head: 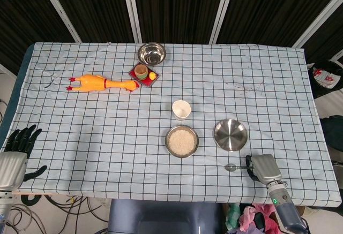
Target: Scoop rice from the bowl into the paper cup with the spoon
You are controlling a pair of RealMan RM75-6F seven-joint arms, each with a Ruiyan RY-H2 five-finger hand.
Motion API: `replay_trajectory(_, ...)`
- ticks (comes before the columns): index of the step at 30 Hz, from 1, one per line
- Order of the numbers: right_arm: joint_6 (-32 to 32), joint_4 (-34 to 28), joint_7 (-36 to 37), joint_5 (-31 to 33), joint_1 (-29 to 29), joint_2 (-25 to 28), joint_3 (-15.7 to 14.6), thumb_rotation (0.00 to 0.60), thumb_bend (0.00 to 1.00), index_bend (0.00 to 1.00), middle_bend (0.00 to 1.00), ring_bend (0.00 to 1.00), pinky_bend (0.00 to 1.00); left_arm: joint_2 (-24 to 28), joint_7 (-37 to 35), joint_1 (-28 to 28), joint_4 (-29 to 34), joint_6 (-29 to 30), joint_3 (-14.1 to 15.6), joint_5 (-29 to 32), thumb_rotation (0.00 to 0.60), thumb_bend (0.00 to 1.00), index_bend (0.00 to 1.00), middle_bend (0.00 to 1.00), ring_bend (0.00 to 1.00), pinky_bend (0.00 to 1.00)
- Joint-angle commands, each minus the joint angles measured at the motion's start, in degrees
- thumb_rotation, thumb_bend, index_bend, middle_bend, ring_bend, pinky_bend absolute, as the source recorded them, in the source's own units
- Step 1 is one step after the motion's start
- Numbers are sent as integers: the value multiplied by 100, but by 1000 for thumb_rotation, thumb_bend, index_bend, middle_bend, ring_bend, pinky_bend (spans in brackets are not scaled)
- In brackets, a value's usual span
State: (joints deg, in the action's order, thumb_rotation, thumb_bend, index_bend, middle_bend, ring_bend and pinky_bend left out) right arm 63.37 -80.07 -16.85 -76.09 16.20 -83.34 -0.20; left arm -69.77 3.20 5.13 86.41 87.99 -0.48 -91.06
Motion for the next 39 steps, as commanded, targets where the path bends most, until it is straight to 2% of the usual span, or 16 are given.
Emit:
replay_trajectory(1,-1,-5,6,0,0,3,0,600,394,557,1000,1000,1000,0,-3,-1,2,0,1,0,600,0,0,0,0,0)
replay_trajectory(18,167,-266,5,-181,15,144,23,600,400,568,1000,1000,1000,0,-24,-1,8,2,4,-9,600,0,0,0,0,0)
replay_trajectory(24,262,-591,-163,-190,94,314,168,600,415,582,1000,1000,1000,-1,-25,2,16,-4,8,-15,600,0,0,0,0,0)
replay_trajectory(34,230,-1578,-1303,123,529,664,697,600,462,639,1000,1000,1000,31,-103,26,64,-52,-6,16,600,0,0,0,0,0)
replay_trajectory(39,139,-2161,-2351,640,885,716,1047,600,475,650,1000,1000,1000,69,-176,43,124,-122,0,55,600,0,0,0,0,0)
